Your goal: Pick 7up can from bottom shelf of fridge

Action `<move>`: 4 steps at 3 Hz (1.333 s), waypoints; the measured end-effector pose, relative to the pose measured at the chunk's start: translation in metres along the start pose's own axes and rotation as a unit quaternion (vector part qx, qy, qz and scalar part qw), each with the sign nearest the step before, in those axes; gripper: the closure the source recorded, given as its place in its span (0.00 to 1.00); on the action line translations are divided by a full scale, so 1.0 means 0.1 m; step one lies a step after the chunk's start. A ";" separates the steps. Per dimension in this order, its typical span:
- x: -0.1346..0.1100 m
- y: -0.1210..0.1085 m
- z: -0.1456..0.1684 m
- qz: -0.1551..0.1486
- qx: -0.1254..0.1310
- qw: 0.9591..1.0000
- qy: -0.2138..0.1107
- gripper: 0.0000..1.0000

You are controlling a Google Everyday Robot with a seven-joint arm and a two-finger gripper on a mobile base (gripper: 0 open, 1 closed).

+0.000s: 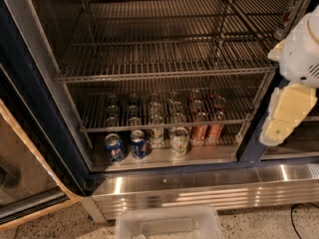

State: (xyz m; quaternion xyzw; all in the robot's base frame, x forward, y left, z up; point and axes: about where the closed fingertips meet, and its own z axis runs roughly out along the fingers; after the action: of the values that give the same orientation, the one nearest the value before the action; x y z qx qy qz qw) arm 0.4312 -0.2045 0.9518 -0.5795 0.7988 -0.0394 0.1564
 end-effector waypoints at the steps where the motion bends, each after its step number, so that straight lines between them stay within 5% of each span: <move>1: 0.13 0.23 0.33 0.044 0.003 0.998 -0.041 0.00; 2: 0.10 0.15 0.39 0.056 0.023 0.996 -0.061 0.00; 4: 0.03 0.22 0.53 0.073 0.020 0.993 -0.090 0.00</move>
Offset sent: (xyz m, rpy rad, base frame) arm -0.0143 -0.0011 -0.0357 0.0849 -0.0153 -0.0565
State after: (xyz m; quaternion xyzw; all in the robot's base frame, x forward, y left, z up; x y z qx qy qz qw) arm 0.4262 -0.1945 0.8958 -0.5174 0.8209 0.0085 0.2417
